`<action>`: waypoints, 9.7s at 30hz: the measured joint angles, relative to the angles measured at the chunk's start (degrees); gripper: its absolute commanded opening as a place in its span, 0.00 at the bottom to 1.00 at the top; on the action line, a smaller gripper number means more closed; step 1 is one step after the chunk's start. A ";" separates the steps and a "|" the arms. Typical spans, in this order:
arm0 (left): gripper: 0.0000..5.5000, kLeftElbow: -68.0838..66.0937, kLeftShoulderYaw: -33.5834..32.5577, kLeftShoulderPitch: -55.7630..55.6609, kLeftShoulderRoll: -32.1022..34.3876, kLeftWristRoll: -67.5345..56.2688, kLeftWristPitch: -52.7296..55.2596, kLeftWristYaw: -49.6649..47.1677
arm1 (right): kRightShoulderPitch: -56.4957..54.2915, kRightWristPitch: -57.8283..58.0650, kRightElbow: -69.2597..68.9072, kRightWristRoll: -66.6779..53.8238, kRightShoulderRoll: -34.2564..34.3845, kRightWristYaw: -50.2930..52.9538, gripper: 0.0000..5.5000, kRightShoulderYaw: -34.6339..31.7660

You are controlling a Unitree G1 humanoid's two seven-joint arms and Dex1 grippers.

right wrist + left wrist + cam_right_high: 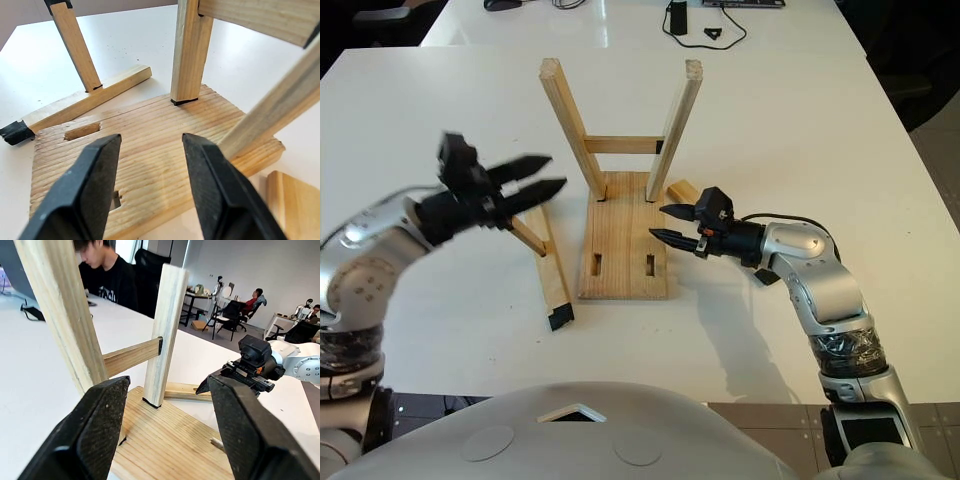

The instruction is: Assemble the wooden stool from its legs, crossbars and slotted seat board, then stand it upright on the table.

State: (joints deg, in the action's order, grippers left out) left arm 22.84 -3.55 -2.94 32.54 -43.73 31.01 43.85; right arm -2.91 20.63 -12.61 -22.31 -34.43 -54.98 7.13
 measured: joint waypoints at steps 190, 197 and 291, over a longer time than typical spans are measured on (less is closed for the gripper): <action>0.70 0.62 6.69 8.13 9.76 14.16 -4.73 4.55 | -5.03 14.64 -7.50 -18.80 -14.83 -14.91 0.36 -7.01; 0.70 0.27 6.70 8.09 9.45 15.32 -4.78 4.53 | -5.05 9.12 -3.90 -14.78 -14.50 -16.67 0.36 -4.75; 0.70 9.65 11.62 19.32 2.59 15.56 -1.75 0.51 | 12.83 -4.92 10.94 2.23 -13.38 -2.81 0.60 -11.98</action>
State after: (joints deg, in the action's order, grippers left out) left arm 32.50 8.07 16.38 35.13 -28.17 29.26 44.36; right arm 9.92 15.71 -1.67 -20.08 -47.81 -57.79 -4.86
